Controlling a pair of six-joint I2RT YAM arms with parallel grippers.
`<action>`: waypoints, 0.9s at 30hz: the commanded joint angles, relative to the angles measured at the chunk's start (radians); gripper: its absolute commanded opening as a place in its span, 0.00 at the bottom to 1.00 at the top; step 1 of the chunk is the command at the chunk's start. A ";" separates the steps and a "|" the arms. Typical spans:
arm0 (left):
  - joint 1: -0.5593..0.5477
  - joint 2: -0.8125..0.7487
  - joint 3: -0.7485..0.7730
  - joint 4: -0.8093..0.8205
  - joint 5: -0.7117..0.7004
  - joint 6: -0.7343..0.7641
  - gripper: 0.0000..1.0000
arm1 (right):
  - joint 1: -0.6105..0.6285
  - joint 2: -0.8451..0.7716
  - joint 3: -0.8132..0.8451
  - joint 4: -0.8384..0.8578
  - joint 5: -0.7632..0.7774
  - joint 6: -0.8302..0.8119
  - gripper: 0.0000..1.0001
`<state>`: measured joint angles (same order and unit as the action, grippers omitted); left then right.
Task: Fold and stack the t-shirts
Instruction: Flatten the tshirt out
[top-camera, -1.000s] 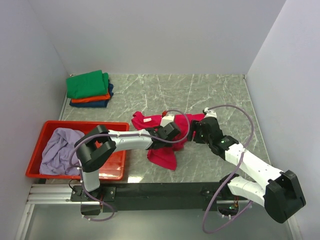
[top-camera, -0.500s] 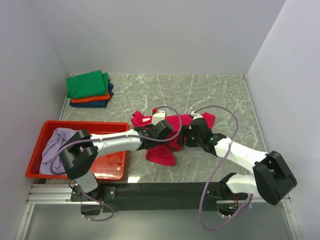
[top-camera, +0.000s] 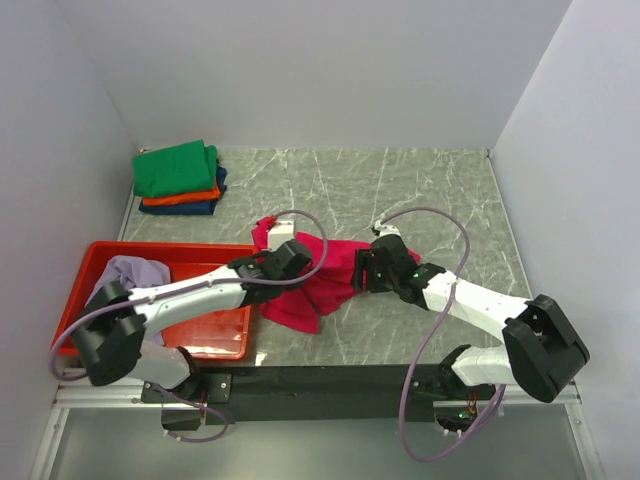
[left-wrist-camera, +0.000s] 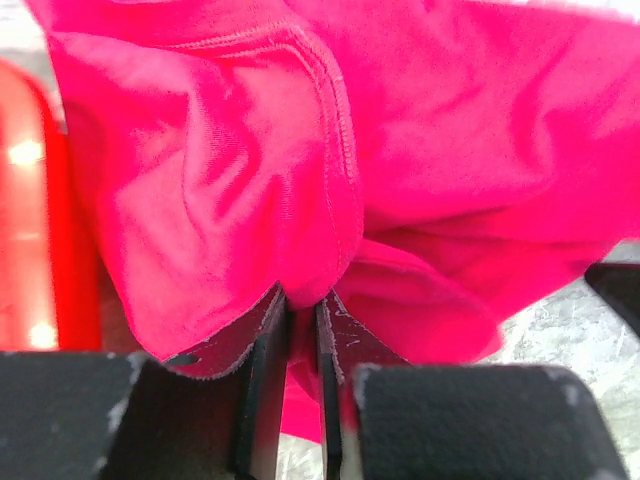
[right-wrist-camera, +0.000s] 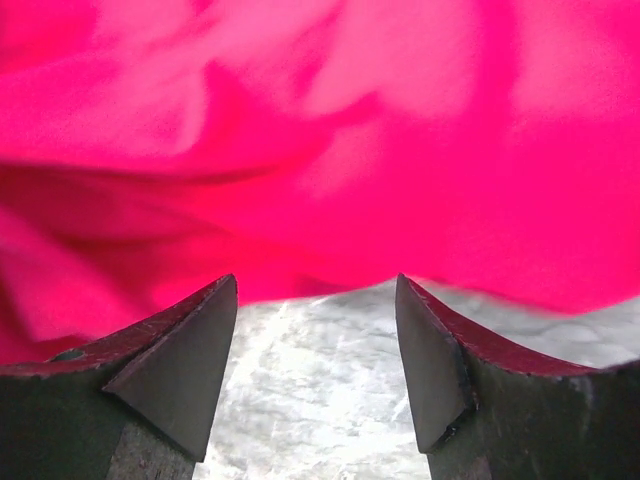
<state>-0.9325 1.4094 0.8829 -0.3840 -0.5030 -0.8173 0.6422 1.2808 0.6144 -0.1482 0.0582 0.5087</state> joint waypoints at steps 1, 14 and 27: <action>0.017 -0.105 -0.033 -0.019 -0.031 -0.022 0.22 | -0.016 -0.038 0.051 -0.037 0.107 0.014 0.72; 0.086 -0.242 -0.117 -0.004 0.015 -0.016 0.21 | -0.032 0.077 0.074 -0.059 0.104 0.047 0.73; 0.152 -0.411 -0.110 -0.064 0.009 0.018 0.20 | -0.041 0.166 0.160 -0.138 0.204 0.010 0.00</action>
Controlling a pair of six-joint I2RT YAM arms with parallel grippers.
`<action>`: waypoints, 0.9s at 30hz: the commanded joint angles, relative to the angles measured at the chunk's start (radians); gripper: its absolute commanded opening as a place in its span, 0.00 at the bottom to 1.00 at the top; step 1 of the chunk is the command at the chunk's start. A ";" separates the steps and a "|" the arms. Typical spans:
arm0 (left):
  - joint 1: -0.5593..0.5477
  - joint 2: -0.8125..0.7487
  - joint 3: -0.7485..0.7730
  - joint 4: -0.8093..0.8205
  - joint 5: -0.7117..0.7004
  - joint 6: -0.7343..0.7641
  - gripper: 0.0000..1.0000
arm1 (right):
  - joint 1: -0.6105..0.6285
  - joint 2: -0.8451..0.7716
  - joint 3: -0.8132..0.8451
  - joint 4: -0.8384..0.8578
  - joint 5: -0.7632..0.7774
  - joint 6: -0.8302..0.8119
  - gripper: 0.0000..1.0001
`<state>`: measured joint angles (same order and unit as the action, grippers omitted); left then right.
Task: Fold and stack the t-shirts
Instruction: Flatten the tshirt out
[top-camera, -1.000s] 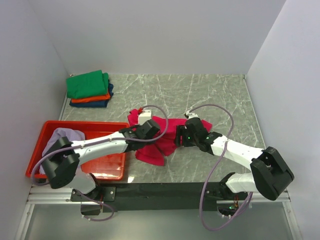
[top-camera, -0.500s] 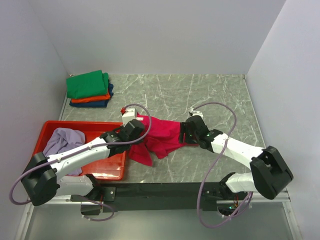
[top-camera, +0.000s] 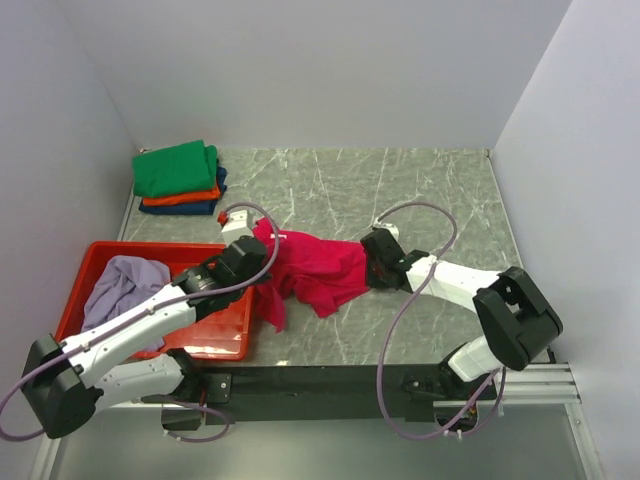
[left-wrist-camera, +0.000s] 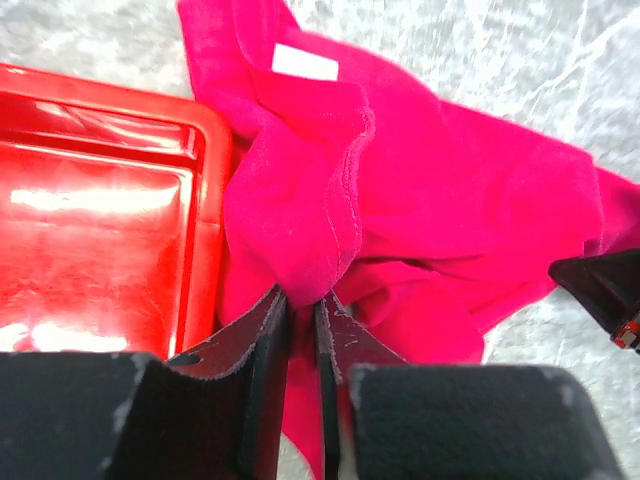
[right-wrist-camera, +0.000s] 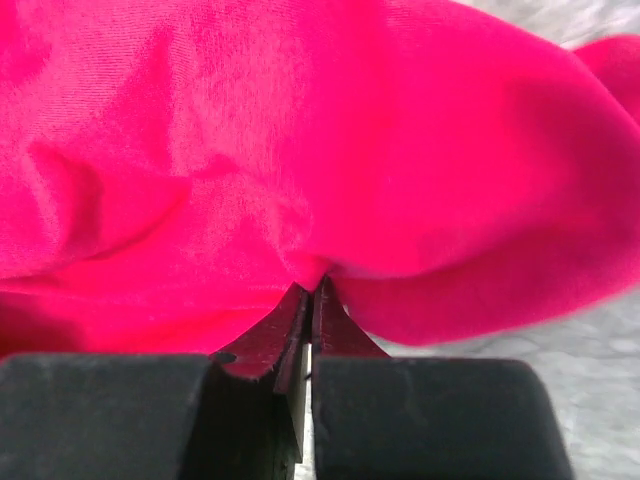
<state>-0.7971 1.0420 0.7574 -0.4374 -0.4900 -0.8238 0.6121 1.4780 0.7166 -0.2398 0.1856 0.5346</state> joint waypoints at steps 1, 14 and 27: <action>0.028 -0.054 0.019 -0.018 -0.004 0.029 0.20 | -0.017 -0.048 0.069 -0.067 0.116 -0.031 0.00; 0.081 -0.295 0.190 -0.089 -0.036 0.075 0.12 | -0.290 -0.318 0.455 -0.306 0.184 -0.211 0.00; 0.125 -0.134 0.043 0.042 0.011 0.060 0.08 | -0.406 -0.059 0.523 -0.224 0.006 -0.220 0.59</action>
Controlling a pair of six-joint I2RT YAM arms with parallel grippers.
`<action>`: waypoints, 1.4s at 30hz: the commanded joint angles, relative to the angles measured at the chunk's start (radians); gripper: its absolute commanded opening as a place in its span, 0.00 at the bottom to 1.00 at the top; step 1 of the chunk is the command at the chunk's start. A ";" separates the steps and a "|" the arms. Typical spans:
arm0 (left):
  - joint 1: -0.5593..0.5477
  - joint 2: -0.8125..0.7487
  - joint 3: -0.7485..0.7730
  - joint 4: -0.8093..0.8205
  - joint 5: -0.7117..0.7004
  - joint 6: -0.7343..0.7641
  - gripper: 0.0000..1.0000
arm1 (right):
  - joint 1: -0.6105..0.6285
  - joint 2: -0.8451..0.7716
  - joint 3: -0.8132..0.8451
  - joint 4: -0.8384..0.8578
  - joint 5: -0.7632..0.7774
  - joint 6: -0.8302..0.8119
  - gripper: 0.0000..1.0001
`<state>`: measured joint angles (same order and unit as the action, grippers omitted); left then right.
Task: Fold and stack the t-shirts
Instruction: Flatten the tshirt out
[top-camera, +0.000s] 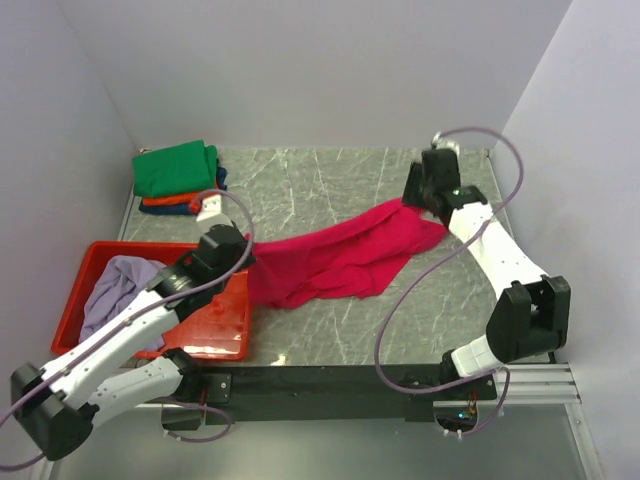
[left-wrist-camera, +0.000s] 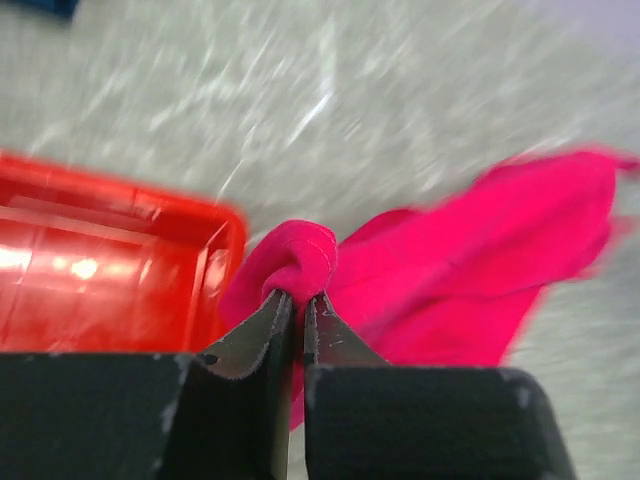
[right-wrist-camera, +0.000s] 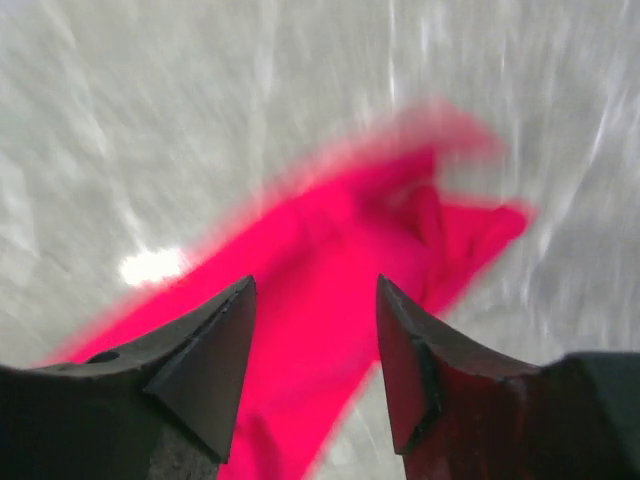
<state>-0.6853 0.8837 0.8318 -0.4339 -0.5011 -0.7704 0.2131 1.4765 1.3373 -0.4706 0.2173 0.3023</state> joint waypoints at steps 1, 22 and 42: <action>0.024 0.031 -0.046 0.058 0.029 0.016 0.08 | -0.011 -0.067 -0.143 0.013 -0.012 0.018 0.63; 0.084 0.163 -0.072 0.124 0.124 0.051 0.07 | -0.201 0.361 0.121 0.078 -0.214 0.092 0.60; 0.099 0.126 -0.069 0.095 0.142 0.057 0.07 | -0.204 0.668 0.373 0.078 -0.249 0.242 0.56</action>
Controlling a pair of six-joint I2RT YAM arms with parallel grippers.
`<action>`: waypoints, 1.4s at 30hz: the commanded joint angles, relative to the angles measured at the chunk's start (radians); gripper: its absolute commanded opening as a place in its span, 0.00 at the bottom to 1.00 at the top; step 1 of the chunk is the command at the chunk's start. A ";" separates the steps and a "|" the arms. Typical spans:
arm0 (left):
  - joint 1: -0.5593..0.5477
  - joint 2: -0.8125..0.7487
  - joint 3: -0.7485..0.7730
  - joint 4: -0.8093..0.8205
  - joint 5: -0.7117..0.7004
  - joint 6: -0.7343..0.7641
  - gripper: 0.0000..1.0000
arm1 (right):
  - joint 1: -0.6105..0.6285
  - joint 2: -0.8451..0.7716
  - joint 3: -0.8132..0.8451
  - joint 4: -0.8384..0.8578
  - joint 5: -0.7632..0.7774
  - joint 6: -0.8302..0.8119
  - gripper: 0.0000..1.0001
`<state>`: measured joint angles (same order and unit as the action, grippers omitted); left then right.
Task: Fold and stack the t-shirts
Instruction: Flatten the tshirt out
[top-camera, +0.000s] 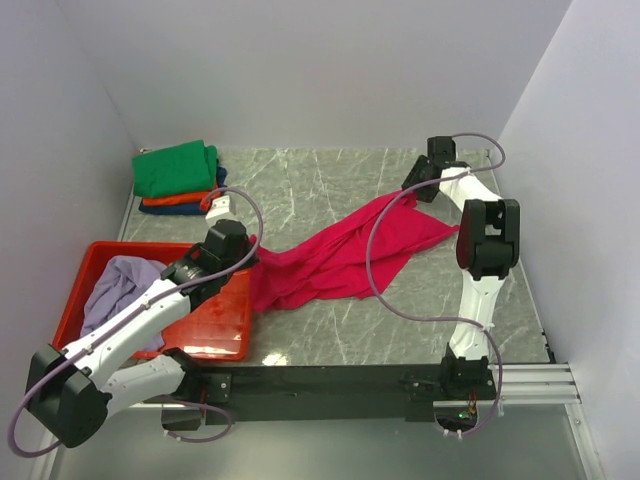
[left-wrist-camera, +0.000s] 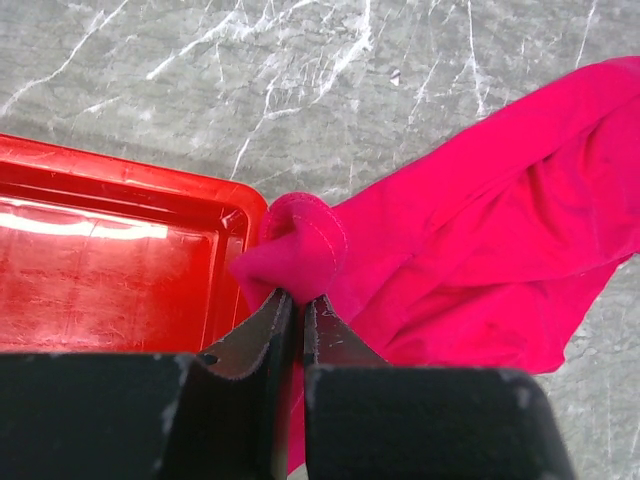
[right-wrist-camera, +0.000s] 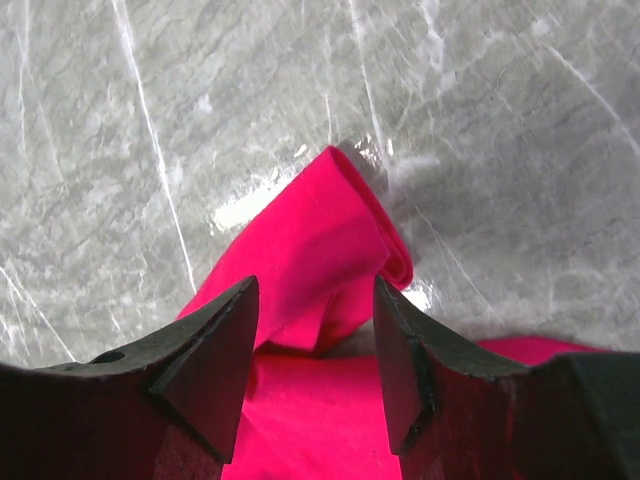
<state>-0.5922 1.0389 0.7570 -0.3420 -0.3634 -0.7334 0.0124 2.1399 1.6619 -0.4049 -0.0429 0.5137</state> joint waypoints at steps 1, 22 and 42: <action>0.006 -0.036 0.008 -0.002 -0.002 0.022 0.07 | -0.003 0.012 0.053 0.008 0.015 0.032 0.56; 0.017 -0.106 0.025 -0.058 -0.017 0.026 0.08 | 0.004 0.101 0.119 -0.020 0.040 0.060 0.49; 0.038 -0.066 0.044 -0.005 -0.008 0.046 0.08 | -0.083 -0.444 -0.233 0.058 0.152 -0.024 0.00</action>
<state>-0.5644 0.9665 0.7574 -0.4030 -0.3706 -0.7155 -0.0242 1.8984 1.5047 -0.4053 0.0448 0.5213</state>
